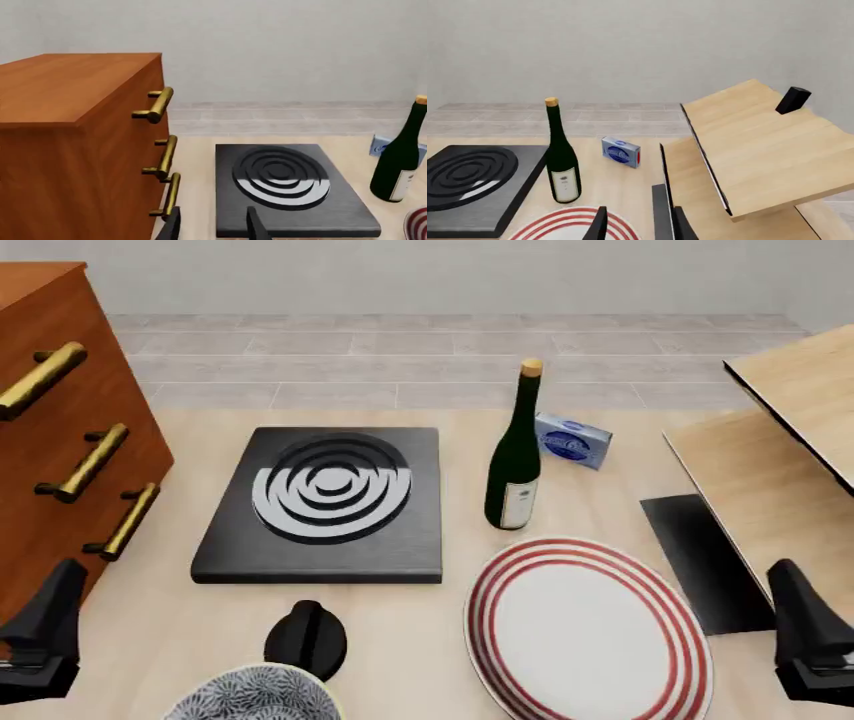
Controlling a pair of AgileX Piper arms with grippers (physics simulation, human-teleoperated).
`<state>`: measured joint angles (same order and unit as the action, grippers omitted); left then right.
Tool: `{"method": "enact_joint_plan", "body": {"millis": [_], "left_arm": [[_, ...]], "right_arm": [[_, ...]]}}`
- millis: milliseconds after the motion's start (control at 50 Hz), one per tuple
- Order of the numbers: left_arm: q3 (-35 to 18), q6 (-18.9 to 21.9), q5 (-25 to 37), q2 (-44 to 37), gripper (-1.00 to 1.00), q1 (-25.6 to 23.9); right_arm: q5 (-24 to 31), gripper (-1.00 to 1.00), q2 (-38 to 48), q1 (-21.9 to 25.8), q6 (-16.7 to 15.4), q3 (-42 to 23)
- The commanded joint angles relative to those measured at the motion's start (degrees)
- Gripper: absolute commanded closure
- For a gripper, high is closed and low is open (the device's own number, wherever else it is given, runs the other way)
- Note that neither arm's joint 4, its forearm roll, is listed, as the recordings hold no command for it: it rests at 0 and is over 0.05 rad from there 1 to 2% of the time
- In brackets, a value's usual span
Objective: Put the bowl on the stove.
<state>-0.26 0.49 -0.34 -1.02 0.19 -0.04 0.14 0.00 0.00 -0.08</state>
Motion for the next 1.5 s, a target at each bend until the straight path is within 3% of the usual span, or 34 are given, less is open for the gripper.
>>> {"method": "enact_joint_plan", "body": {"millis": [20,220,340,560,580,640,760,920,1060,1160,1500], "left_arm": [[-0.45,0.41,0.44,0.81,-1.00,0.65],[0.24,0.49,-0.05,0.37,-1.00,0.72],[-0.11,2.53,0.07,-0.44,-1.00,-0.01],[-4.26,4.09,5.18,1.00,-1.00,-2.22],[-4.70,6.22,5.06,1.01,-1.00,-3.09],[-5.63,6.89,6.91,1.01,-1.00,-4.02],[-6.83,6.79,8.47,1.01,-1.00,-3.78],[-12.52,6.68,15.44,1.01,-1.00,-6.56],[-10.88,6.71,18.48,1.01,-1.00,-9.43],[-11.64,4.39,21.99,1.01,-1.00,-11.13],[-14.05,5.74,27.43,1.01,-1.00,-13.74]], "right_arm": [[-0.08,-1.00,0.29,0.02,-0.02,-0.17],[-0.07,-1.00,0.29,0.00,0.00,-0.17],[-0.07,-1.00,0.28,0.00,-0.01,-0.17],[-0.07,-1.00,0.29,0.00,-0.01,-0.17],[-0.07,-1.00,0.29,-0.01,0.00,-0.17],[-0.07,-1.00,0.29,0.00,0.00,-0.17],[-0.07,-1.00,0.29,0.00,0.00,-0.17],[-0.08,-1.00,0.27,0.00,-0.01,-0.17],[-0.07,-1.00,0.29,0.00,-0.03,-0.17],[-0.07,-1.00,0.30,0.00,-0.01,-0.17],[-0.07,-1.00,0.28,0.00,0.00,-0.17]]}}
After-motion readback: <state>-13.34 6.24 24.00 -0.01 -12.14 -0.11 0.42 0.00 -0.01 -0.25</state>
